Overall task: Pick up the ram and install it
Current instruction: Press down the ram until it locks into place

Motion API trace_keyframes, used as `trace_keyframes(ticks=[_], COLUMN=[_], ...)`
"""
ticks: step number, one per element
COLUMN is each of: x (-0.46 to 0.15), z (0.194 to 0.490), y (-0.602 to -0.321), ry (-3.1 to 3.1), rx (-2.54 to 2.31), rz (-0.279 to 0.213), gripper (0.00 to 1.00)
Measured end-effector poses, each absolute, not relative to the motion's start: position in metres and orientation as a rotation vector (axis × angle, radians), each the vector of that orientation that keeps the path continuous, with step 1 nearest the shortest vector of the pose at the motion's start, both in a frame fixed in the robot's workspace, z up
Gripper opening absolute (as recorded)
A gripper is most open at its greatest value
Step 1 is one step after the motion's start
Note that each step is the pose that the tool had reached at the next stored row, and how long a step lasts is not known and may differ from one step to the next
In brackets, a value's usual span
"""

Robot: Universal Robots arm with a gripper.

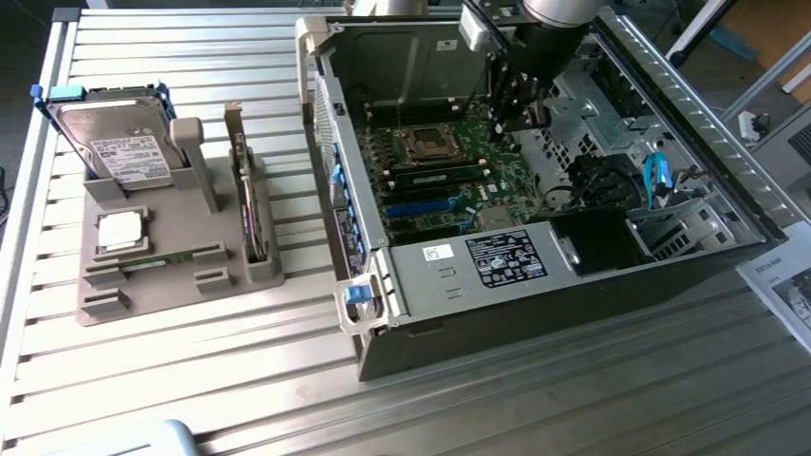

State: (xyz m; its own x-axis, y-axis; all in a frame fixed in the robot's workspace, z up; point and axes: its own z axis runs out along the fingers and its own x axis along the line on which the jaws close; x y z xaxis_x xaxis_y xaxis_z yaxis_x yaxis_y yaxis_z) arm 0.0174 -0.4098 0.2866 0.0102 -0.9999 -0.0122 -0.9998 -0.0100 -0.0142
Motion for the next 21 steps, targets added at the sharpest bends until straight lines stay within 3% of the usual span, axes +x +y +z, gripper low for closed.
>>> trace_keyframes(ticks=[14,21], x=[0.017,0.017], z=[0.242,0.240], y=[-0.416,-0.411], ry=[2.220,2.220], rx=[-2.198,-2.198], rz=[-0.004,-0.004], gripper=[0.10,0.10])
